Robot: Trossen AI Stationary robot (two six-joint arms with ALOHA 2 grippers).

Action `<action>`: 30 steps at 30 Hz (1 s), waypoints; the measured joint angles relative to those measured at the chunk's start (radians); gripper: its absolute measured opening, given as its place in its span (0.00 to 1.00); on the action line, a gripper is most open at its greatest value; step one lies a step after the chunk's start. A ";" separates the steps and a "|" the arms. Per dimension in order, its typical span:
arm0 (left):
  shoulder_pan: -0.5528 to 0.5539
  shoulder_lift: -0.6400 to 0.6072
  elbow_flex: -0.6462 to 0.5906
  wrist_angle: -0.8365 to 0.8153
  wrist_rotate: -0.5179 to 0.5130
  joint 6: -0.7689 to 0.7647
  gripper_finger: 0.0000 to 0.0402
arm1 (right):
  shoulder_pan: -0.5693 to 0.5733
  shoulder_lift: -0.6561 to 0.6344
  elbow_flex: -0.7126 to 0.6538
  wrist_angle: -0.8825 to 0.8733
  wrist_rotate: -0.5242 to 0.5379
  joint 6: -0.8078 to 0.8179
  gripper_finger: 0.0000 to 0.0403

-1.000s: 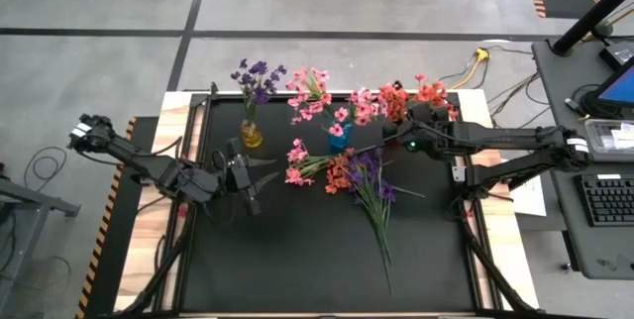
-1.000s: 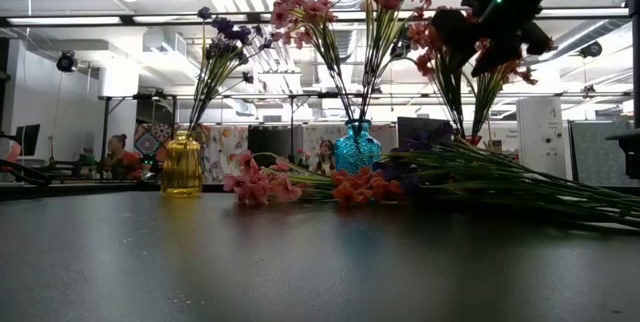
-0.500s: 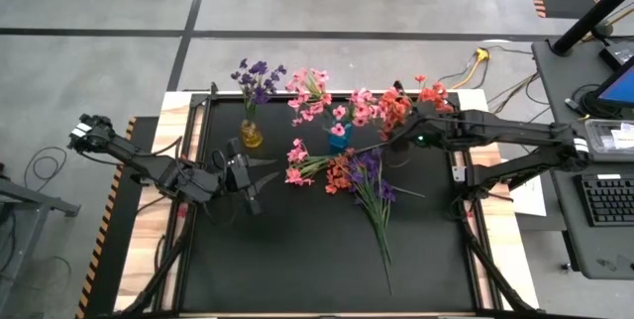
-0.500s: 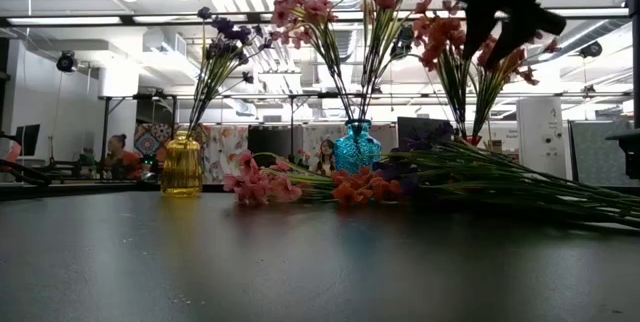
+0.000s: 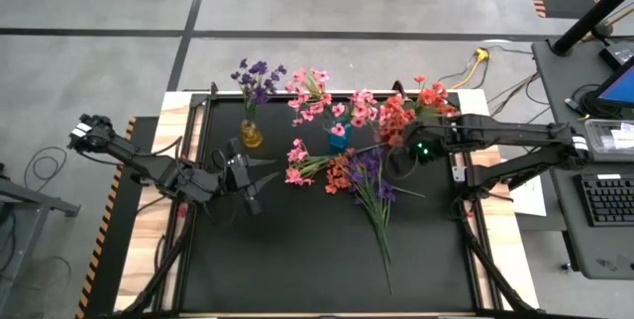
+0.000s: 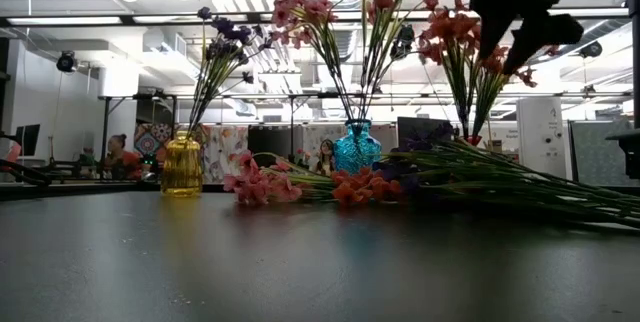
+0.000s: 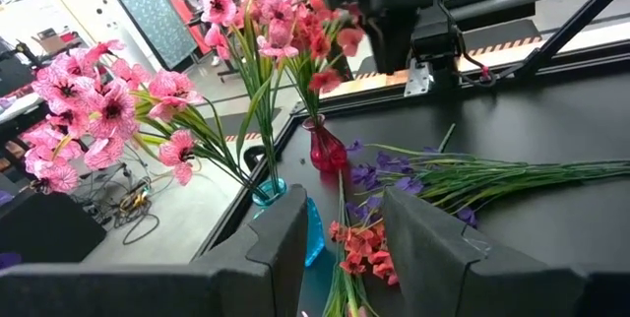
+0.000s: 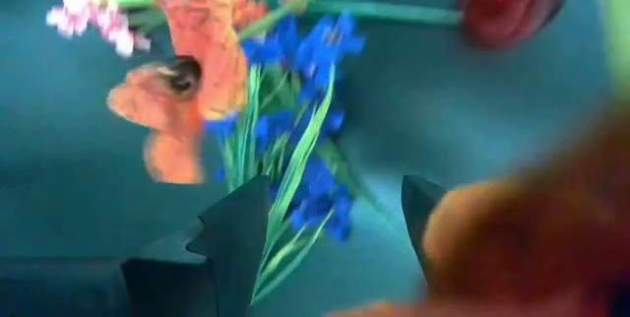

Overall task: Sort flowers into vase by color
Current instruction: Put the left orange flower into the red vase, then put the purple flower into the yellow vase

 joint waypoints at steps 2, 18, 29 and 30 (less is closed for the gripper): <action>0.000 0.000 0.000 0.001 0.000 0.000 0.30 | 0.023 0.000 -0.009 0.000 -0.030 0.016 0.56; -0.001 0.030 0.029 -0.014 0.005 -0.010 0.30 | 0.224 0.152 -0.034 0.050 -0.093 0.193 0.56; -0.001 0.048 0.029 -0.014 0.004 -0.032 0.30 | 0.365 0.362 0.015 0.160 -0.174 0.264 0.56; -0.001 0.049 0.029 -0.015 0.005 -0.040 0.30 | 0.373 0.380 0.028 0.160 -0.174 0.268 0.56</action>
